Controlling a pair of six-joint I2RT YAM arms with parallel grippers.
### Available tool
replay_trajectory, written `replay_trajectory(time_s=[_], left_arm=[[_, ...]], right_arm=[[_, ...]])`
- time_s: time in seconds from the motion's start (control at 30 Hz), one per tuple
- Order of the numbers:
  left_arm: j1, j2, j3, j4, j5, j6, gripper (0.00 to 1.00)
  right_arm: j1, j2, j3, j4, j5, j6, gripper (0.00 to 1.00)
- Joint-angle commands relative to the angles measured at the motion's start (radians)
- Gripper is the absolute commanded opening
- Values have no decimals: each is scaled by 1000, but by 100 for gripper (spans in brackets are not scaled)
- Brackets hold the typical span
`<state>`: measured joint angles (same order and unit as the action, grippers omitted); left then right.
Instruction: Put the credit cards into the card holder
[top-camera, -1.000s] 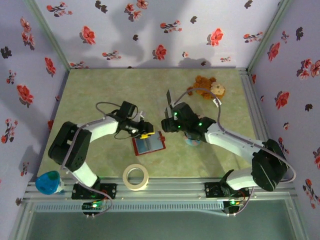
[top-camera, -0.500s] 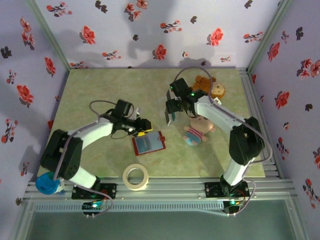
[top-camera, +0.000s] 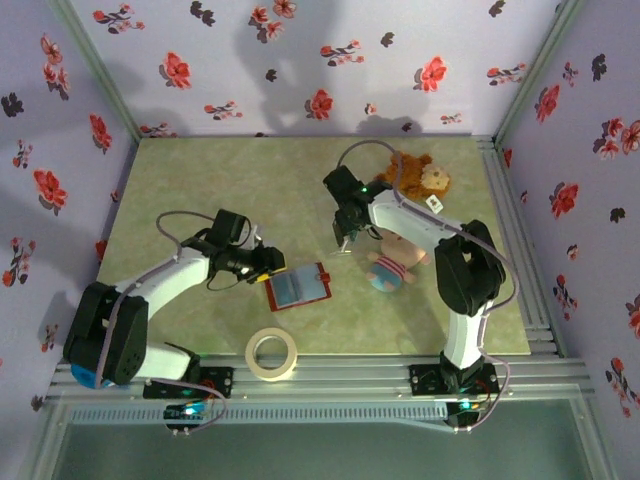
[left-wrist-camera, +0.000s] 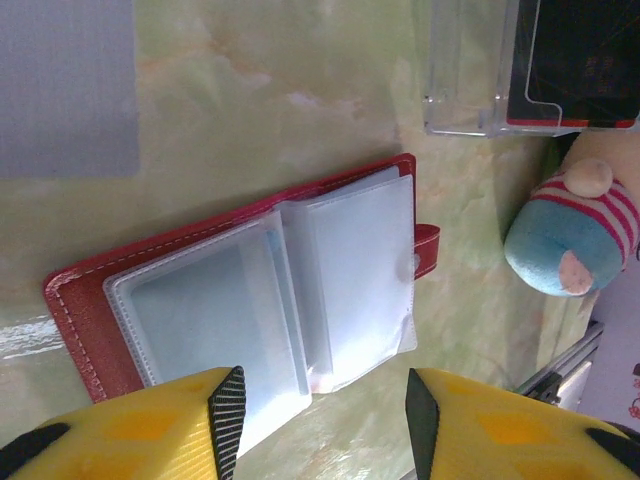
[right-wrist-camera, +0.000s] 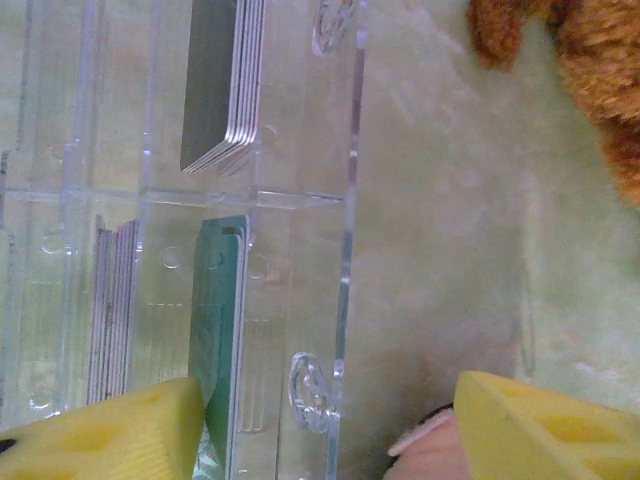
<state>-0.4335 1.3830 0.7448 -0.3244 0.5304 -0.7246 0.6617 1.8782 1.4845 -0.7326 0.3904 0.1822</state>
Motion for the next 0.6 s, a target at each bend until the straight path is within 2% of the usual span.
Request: replay_trajectory(time_s=[0.0, 0.17, 0.37, 0.57], left_arm=[[-1, 19, 3, -37, -14, 46, 49], [-1, 22, 1, -37, -16, 49, 49], [-1, 31, 10, -50, -16, 59, 49], [-1, 40, 23, -69, -19, 74, 49]], right_arm=[[15, -10, 32, -34, 114, -10, 63], [32, 1, 39, -51, 168, -25, 55], [49, 7, 44, -58, 185, -34, 42], [53, 16, 56, -73, 173, -39, 16]])
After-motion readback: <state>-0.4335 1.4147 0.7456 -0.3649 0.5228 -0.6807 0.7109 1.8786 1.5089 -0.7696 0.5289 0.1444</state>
